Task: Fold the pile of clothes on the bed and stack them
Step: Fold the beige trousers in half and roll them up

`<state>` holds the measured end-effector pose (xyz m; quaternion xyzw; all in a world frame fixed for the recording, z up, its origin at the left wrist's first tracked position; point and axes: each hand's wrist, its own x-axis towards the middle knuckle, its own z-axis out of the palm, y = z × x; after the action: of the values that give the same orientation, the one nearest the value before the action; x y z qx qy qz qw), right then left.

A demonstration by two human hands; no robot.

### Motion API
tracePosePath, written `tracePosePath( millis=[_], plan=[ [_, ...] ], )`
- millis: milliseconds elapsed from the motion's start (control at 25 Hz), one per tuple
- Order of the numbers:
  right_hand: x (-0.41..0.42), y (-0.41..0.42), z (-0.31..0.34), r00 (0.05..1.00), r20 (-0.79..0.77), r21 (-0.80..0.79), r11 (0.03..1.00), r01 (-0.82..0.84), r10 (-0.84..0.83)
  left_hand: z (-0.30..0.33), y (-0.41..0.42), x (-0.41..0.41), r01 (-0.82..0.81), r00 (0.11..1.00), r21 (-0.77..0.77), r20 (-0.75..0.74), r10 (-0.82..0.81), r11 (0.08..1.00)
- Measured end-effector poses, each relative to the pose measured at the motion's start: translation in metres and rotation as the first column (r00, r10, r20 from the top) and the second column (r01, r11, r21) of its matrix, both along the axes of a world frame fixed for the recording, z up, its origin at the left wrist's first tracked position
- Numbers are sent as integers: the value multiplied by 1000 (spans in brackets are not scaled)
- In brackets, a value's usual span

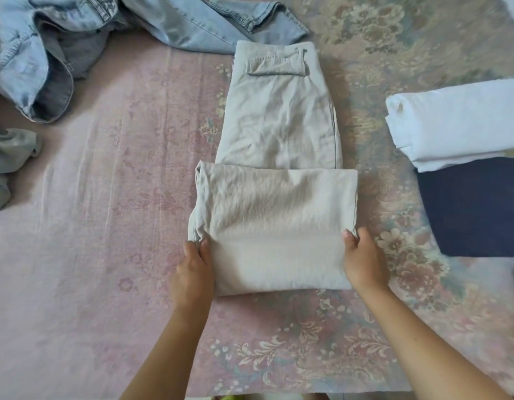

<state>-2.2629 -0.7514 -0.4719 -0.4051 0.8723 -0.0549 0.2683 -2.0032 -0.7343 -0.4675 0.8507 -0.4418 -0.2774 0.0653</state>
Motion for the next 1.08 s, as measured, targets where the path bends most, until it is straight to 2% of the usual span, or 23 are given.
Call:
tracePosePath(
  millis=[120,160,200,240,280,320,360,400,440,520,600,640,720,760,840,880,960,1000,1080],
  plan=[
    [4,4,6,998,-61,19,1000,24,-22,13,-4,-3,-11,998,173,63,0,985],
    [6,2,8,986,-164,-38,998,-43,36,19,-10,-7,12,992,164,125,-33,986],
    [10,-1,7,945,-282,-113,972,-206,167,21,-17,-11,133,964,72,223,-145,989],
    [15,-6,6,867,-355,-158,891,-425,351,21,-26,-16,330,899,-67,327,-292,941],
    [19,-13,2,752,-395,-168,763,-624,528,18,-38,-21,539,796,-150,413,-443,828],
    [20,-22,-5,631,-411,-128,644,-754,658,8,-49,-22,712,660,-146,473,-583,687],
    [19,-32,-11,559,-379,-62,582,-811,738,-5,-59,-19,813,539,-101,504,-675,573],
    [16,-42,-15,534,-337,16,572,-820,775,-19,-69,-11,856,476,-64,488,-732,513],
    [11,-50,-19,540,-299,100,588,-802,787,-37,-75,0,861,476,-57,439,-762,505],
    [1,-62,-29,591,-229,257,633,-730,774,-62,-81,19,834,533,-69,357,-767,547],
    [-3,-67,-34,639,-187,312,661,-682,747,-69,-87,25,821,560,-95,328,-761,563],
    [-2,-64,-30,615,-221,305,653,-694,757,-63,-85,23,822,557,-99,344,-756,560],
    [-3,-50,-23,493,-382,194,589,-784,782,-43,-77,19,860,499,-129,411,-763,494],
    [-4,-38,-19,411,-413,156,508,-847,813,-35,-67,18,897,440,-176,452,-776,406],
    [-4,-8,-12,204,-341,120,258,-959,918,-22,-38,21,954,285,-222,467,-837,201],
    [-7,10,-13,118,-317,114,161,-980,941,-19,-22,24,969,219,-198,434,-874,144],
    [-22,29,-18,4,-315,132,48,-990,949,-25,0,37,988,151,-100,388,-909,121],
    [-31,29,-21,-16,-308,163,36,-986,951,-30,5,44,988,152,-73,372,-916,134],
    [-42,21,-25,69,-289,162,120,-980,955,-37,7,53,976,215,-104,374,-902,190]
  ],
)
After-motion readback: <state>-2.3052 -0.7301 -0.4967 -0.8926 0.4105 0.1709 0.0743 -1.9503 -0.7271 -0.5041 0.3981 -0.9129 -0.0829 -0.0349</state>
